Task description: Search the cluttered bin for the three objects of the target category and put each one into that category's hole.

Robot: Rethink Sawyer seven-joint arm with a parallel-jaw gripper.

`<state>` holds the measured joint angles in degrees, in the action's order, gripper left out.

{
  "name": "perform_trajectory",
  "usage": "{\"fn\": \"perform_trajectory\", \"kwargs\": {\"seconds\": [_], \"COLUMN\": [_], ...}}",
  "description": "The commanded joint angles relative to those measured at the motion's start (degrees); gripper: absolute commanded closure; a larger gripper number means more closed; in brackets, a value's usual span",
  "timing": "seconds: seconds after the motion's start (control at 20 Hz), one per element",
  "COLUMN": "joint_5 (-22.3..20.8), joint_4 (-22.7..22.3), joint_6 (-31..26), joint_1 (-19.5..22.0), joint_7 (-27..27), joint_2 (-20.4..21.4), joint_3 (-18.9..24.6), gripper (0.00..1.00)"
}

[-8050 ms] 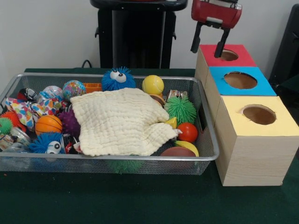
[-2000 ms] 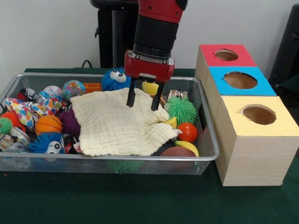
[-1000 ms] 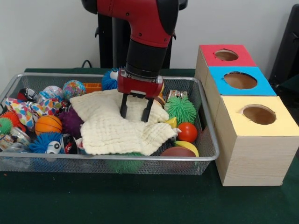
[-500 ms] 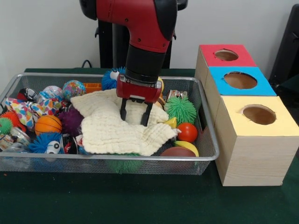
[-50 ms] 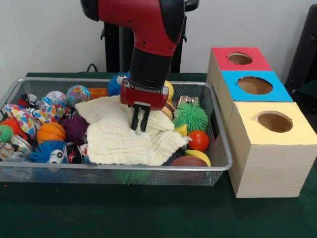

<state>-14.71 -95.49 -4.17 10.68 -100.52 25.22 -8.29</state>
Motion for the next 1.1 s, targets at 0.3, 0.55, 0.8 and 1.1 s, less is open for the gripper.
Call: {"fn": "perform_trajectory", "kwargs": {"seconds": [0.3,0.55,0.8,1.1], "joint_5": [-1.18,-0.43,-0.78,-3.07], "joint_4": [2.12,-0.92,-1.24,0.26], "joint_6": [-4.18,-10.93,-17.46,-18.21], "joint_1": [0.0,-0.24,-0.8,-0.97], "joint_7": [-3.67,-1.84,0.94,0.6], "joint_2": [1.71,9.72,16.17,16.54], "joint_3": [2.3,2.74,3.22,2.26], "gripper": [1.0,1.0,1.0,1.0]}}
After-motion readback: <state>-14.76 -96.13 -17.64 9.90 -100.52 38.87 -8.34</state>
